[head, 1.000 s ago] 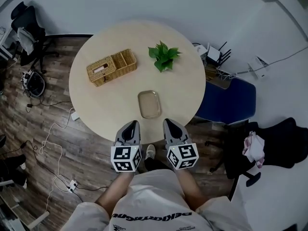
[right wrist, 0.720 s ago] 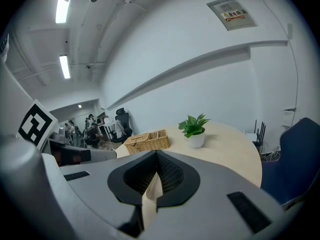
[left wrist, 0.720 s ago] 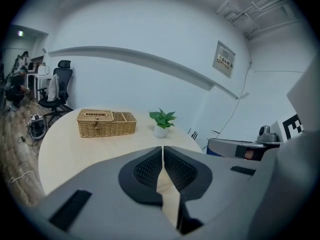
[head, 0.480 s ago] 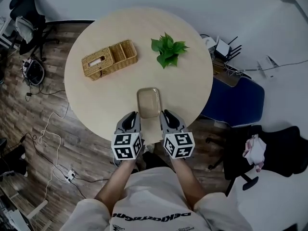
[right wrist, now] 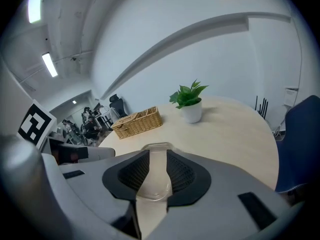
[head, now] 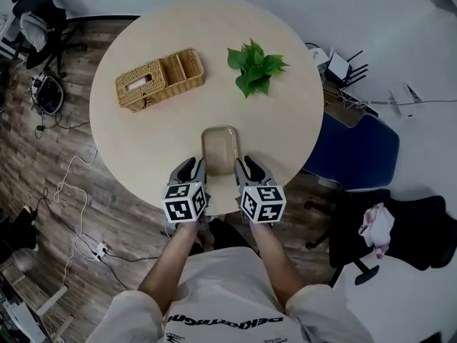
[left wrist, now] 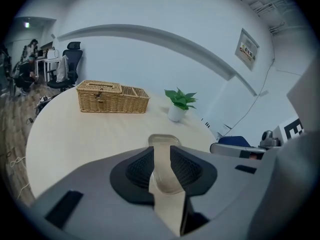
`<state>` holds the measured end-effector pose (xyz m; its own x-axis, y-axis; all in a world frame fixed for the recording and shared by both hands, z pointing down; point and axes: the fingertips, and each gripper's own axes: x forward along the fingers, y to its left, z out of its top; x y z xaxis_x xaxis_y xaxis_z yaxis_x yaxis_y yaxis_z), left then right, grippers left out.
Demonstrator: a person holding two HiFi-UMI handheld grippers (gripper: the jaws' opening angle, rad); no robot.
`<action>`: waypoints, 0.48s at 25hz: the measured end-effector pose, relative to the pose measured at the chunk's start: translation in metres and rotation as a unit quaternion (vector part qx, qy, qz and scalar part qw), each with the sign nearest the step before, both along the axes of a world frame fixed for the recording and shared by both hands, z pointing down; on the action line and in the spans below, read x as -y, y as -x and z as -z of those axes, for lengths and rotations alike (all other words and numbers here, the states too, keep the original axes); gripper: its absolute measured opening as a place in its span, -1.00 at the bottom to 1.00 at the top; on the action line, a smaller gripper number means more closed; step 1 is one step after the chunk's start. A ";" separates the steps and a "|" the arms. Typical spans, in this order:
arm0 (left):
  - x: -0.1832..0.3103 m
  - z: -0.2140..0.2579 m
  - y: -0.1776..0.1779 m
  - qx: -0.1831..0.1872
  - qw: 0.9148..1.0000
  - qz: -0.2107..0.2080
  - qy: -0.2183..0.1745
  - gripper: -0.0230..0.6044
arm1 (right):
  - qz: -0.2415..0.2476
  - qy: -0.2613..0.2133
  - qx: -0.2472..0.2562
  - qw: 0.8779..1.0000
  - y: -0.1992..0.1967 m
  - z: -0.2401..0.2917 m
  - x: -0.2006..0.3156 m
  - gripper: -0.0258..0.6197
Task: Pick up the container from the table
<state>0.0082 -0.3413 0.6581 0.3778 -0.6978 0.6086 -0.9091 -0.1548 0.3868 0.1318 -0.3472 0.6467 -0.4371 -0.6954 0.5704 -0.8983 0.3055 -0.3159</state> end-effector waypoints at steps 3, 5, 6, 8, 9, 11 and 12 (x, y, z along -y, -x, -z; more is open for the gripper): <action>0.006 -0.012 0.000 0.001 1.000 -0.001 0.012 -0.59 | 0.001 0.014 0.001 1.000 0.001 -0.013 0.007 -0.53; 0.010 -0.022 0.000 0.003 1.000 -0.002 0.021 -0.52 | 0.000 0.022 0.001 1.000 0.001 -0.021 0.012 -0.53; 0.012 -0.026 -0.001 0.002 1.000 -0.002 0.025 -0.52 | -0.001 0.026 0.001 1.000 0.001 -0.025 0.015 -0.53; 0.016 -0.036 -0.001 0.004 0.999 -0.001 0.033 -0.52 | -0.004 0.037 -0.001 0.999 0.000 -0.034 0.020 -0.53; 0.017 -0.041 -0.002 0.005 0.999 -0.001 0.038 -0.52 | -0.005 0.042 -0.001 0.999 0.000 -0.038 0.022 -0.53; 0.020 -0.051 -0.002 0.003 0.999 0.003 0.050 -0.52 | -0.005 0.054 0.000 0.999 -0.002 -0.047 0.026 -0.52; 0.021 -0.055 -0.002 0.002 0.998 0.006 0.055 -0.52 | -0.004 0.059 0.002 0.998 -0.002 -0.051 0.027 -0.52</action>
<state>0.0099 -0.3620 0.7134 0.3668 -0.6317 0.6830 -0.9122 -0.1002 0.3972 0.1335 -0.3740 0.6975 -0.4344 -0.6264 0.6473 -0.8991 0.2586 -0.3532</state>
